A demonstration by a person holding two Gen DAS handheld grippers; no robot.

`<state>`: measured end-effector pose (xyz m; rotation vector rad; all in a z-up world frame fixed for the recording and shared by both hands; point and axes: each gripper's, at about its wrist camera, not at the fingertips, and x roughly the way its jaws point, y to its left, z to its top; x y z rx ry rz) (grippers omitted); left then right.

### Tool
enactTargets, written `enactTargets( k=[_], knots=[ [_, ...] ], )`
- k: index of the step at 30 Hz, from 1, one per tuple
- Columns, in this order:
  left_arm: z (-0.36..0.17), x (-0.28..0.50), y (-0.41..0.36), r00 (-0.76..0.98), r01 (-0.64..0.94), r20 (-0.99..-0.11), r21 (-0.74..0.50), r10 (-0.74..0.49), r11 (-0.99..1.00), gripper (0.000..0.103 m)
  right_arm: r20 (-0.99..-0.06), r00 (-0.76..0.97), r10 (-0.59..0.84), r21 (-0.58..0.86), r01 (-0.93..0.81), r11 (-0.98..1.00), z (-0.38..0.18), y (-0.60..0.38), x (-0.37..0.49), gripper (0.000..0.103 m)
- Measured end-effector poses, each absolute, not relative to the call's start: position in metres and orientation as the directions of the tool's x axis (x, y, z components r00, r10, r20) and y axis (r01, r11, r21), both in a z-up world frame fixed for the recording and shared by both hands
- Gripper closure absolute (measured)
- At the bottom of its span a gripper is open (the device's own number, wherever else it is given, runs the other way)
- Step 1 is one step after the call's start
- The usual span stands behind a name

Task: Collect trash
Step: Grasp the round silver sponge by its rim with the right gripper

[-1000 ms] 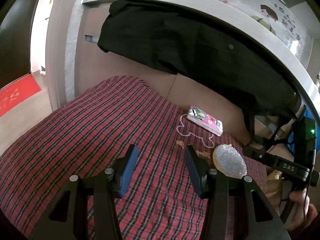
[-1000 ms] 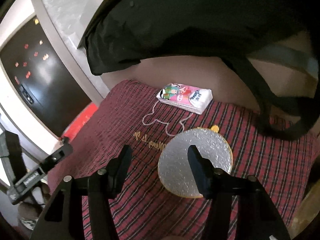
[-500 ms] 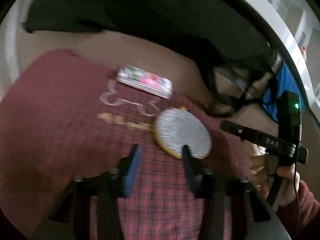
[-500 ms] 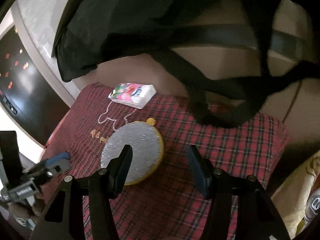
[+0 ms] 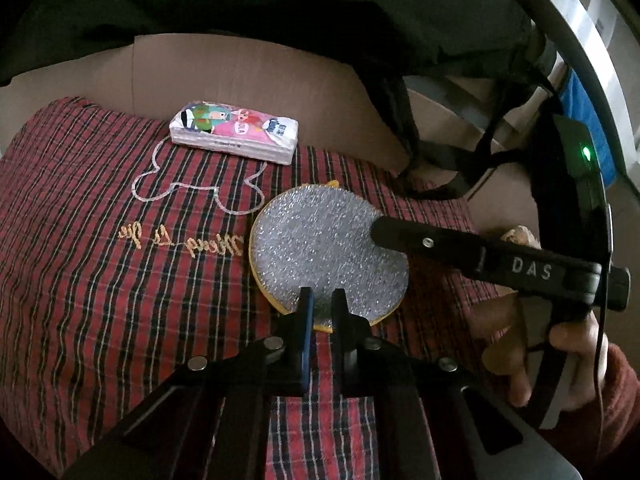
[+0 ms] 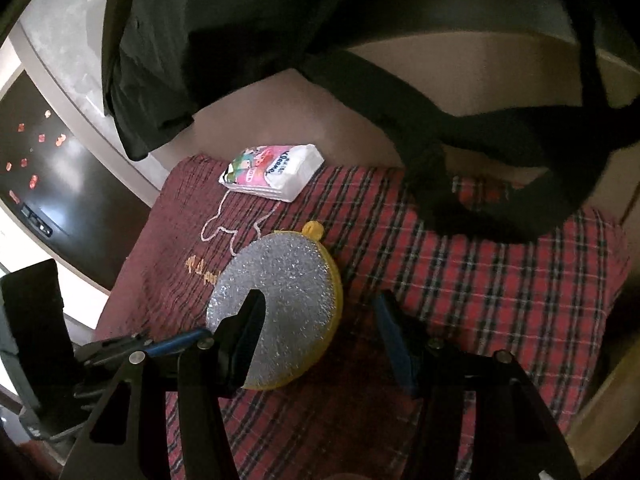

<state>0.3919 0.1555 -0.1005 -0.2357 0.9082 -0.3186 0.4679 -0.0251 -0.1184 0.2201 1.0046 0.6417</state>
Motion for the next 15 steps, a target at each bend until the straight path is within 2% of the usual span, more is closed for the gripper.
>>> enactTargets(
  k=[4, 7, 10, 11, 12, 15],
  knots=[
    [-0.102, 0.387, 0.161, 0.576, 0.172, -0.728, -0.337, -0.372, 0.926, 0.094, -0.702, 0.327, 0.633, 0.488, -0.425, 0.762, -0.115, -0.007, 0.464, 0.048],
    [-0.105, 0.383, 0.167, 0.574, 0.169, -0.727, -0.344, -0.376, 0.924, 0.094, -0.646, 0.306, 0.699, 0.531, -0.478, 0.700, -0.100, 0.007, 0.455, 0.051],
    [-0.107, 0.381, 0.173, 0.571, 0.151, -0.733, -0.348, -0.369, 0.925, 0.094, -0.644, 0.294, 0.707, 0.513, -0.520, 0.683, -0.091, 0.025, 0.452, 0.066],
    [-0.107, 0.380, 0.176, 0.573, 0.144, -0.732, -0.352, -0.368, 0.925, 0.094, -0.654, 0.299, 0.695, 0.495, -0.526, 0.691, -0.090, 0.029, 0.452, 0.078],
    [-0.107, 0.377, 0.180, 0.577, 0.135, -0.728, -0.362, -0.370, 0.922, 0.094, -0.669, 0.303, 0.679, 0.469, -0.537, 0.702, -0.090, 0.036, 0.451, 0.086],
    [-0.102, 0.372, 0.196, 0.592, 0.116, -0.706, -0.404, -0.390, 0.907, 0.091, -0.685, 0.310, 0.660, 0.430, -0.559, 0.709, -0.086, 0.044, 0.450, 0.089]
  ],
)
